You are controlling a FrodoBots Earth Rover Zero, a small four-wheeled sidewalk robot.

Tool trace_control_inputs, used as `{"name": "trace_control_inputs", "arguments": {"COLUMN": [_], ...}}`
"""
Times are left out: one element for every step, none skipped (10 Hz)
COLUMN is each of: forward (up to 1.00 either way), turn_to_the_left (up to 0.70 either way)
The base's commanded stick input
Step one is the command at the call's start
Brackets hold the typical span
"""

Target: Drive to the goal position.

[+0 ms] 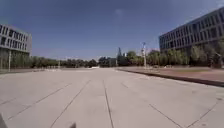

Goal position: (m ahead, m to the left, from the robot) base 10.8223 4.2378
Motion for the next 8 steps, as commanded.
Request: {"name": "trace_control_inputs", "arguments": {"forward": [0.70,0.70,0.70,0.70,0.70,0.70,0.70,0.70], "turn_to_the_left": [0.00,0.00,0.00,0.00,0.00,0.00,0.00,0.00]}}
